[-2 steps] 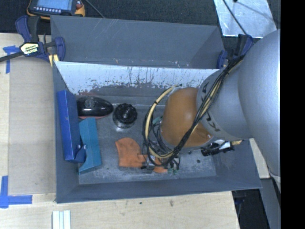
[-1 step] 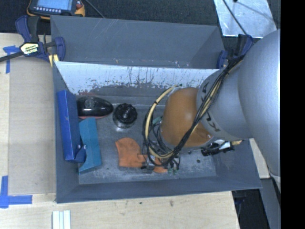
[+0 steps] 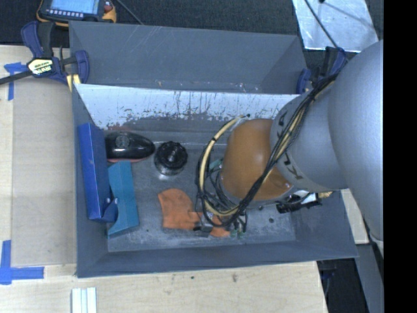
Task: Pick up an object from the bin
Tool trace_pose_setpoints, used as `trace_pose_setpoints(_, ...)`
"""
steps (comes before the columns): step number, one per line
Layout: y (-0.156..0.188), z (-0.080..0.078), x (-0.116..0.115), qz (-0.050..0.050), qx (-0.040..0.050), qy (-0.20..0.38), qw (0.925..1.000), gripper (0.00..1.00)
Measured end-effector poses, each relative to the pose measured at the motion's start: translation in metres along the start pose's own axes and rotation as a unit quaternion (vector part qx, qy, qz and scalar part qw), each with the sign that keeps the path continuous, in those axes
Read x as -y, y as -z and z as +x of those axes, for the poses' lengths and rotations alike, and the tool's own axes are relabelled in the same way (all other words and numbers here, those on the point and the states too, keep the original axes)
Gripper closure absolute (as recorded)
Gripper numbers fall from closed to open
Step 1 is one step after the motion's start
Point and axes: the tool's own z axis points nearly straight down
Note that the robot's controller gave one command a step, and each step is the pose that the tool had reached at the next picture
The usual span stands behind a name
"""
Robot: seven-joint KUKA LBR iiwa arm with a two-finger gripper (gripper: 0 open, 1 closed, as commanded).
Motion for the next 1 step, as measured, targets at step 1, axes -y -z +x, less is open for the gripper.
trace_pose_setpoints(1,0.0192,0.0017,0.0008,0.001,-0.0034,0.0,1.0,1.0)
